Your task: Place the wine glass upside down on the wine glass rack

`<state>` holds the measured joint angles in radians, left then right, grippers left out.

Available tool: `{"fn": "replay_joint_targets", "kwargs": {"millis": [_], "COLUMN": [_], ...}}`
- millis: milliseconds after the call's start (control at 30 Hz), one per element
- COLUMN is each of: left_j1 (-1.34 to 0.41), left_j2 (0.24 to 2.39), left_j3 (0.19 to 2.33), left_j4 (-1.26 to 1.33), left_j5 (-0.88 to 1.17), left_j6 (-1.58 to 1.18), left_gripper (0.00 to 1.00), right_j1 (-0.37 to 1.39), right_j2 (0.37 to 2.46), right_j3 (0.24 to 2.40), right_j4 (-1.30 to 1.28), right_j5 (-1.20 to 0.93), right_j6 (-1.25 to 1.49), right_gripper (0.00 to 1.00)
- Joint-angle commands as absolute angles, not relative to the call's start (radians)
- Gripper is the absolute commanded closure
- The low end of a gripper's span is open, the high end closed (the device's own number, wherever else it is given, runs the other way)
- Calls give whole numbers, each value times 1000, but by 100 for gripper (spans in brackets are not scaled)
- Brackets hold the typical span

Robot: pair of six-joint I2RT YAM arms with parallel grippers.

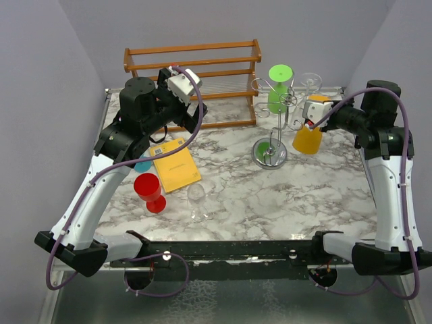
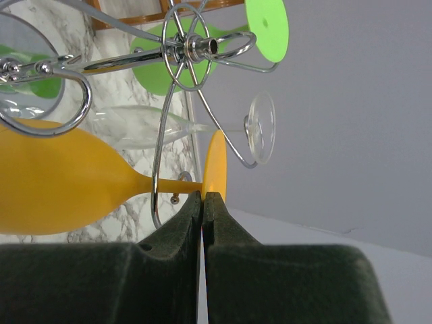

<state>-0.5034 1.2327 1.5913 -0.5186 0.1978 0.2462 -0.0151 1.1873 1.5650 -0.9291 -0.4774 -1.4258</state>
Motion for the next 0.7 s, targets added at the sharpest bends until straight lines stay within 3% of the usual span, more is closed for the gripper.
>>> {"fn": "replay_joint_targets", "kwargs": {"millis": [0, 667], "left_j1": [-498, -498], "left_j2": [1213, 1207], "left_j3": [1592, 1582], "left_j4": [-511, -514], "left_j5": [230, 237], "left_j6": [254, 258], "left_gripper": [4, 4], "right_j1": [-21, -21], "right_j2": [1164, 1156], "right_j3": [1550, 1592], "right_j4": [-911, -978], "right_j5": [-401, -495], "right_j6": [-1408, -1400], "right_gripper": [99, 99]}}
